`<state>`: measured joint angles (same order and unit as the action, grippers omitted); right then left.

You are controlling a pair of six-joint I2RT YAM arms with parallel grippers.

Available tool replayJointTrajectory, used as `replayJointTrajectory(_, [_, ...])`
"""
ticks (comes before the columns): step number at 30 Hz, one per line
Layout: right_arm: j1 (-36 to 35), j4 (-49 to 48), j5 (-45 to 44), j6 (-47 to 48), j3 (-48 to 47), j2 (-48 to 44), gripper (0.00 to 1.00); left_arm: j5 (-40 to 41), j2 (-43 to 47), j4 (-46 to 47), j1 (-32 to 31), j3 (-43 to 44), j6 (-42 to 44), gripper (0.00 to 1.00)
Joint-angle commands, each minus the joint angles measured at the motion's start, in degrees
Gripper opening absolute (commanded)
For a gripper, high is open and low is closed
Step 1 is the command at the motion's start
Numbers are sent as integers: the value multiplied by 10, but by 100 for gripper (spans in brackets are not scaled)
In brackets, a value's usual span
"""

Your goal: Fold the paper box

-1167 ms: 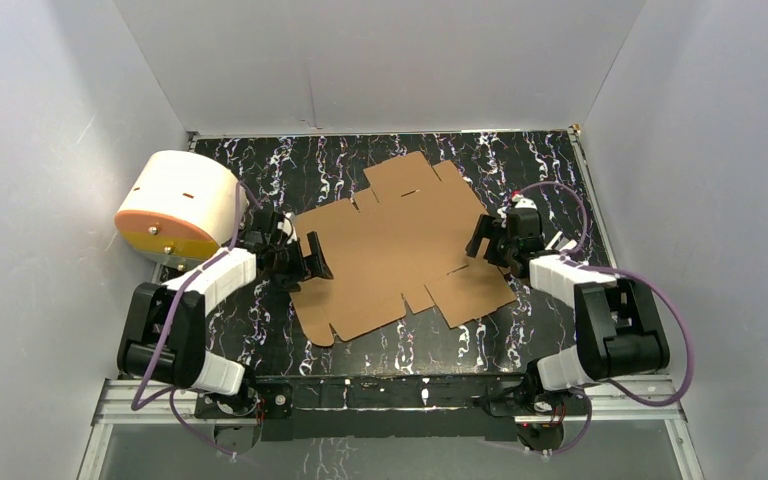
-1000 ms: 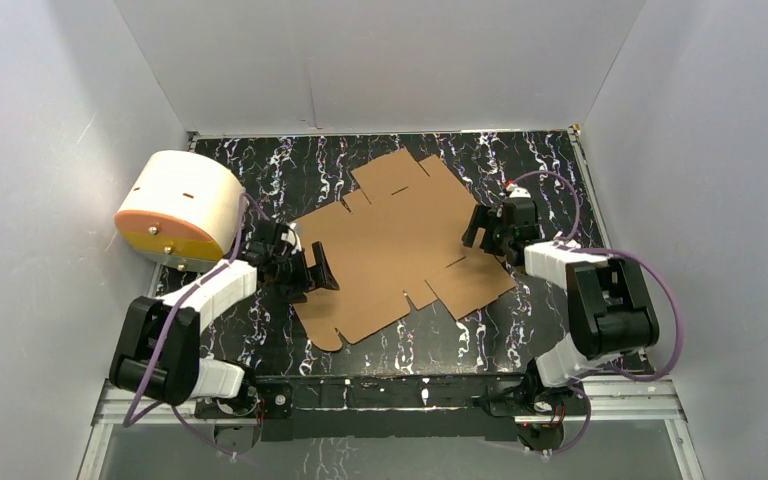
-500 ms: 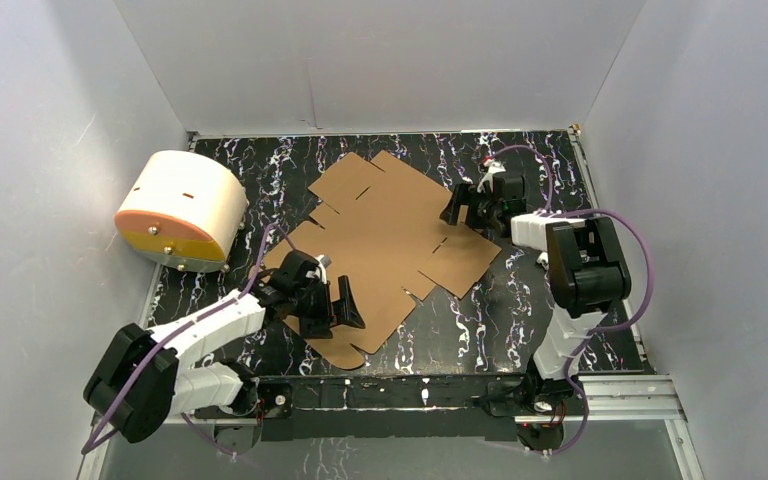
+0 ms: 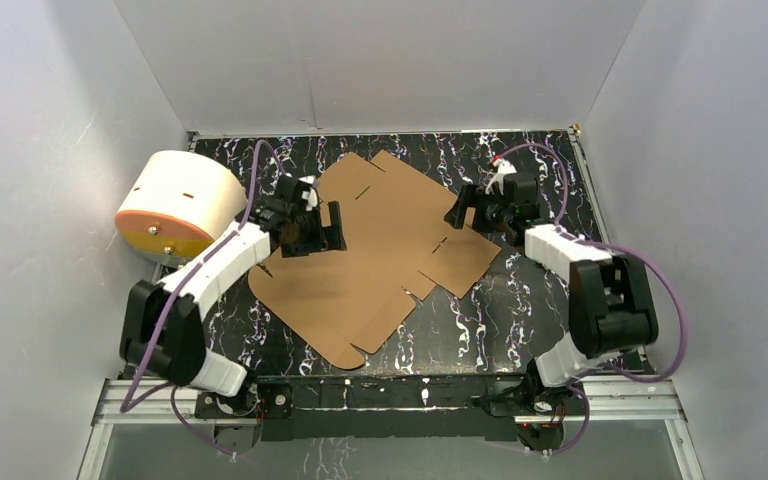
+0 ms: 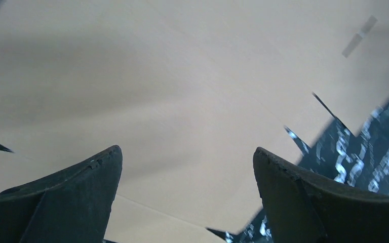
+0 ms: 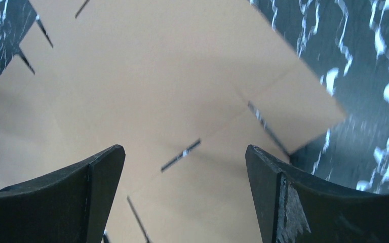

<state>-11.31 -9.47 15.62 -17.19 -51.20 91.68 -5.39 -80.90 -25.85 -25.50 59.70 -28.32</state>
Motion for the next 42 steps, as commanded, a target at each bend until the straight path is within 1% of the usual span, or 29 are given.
replayJointTrajectory(1, [-1,42,7,-27,64,-70,99,30,-60,-49,60,55,70,98])
replayJointTrajectory(5, [-1,50,28,-43,111,-112,99,14,-119,-42,89,99,85,98])
replayJointTrajectory(10, [-1,30,76,-68,150,-142,99,16,-180,-39,105,121,104,98])
replayJointTrajectory(15, [-1,5,94,-84,183,-133,99,6,-196,-34,108,110,101,98])
replayJointTrajectory(19, [-1,-10,95,-86,186,-109,99,-12,-200,-34,108,94,92,98])
replayJointTrajectory(22, [-1,-12,78,-84,186,-100,99,-37,-193,-26,108,68,77,98])
replayJointTrajectory(26, [-1,-2,29,-72,180,-92,98,-68,-172,-18,109,16,50,98])
replayJointTrajectory(35, [0,9,-18,-42,123,-33,99,-151,-76,19,101,-107,-11,98])
replayJointTrajectory(38, [1,13,-29,-27,94,-8,99,-176,-43,30,90,-140,-36,97])
replayJointTrajectory(42, [1,16,-36,-8,59,20,99,-183,1,37,54,-178,-72,97])
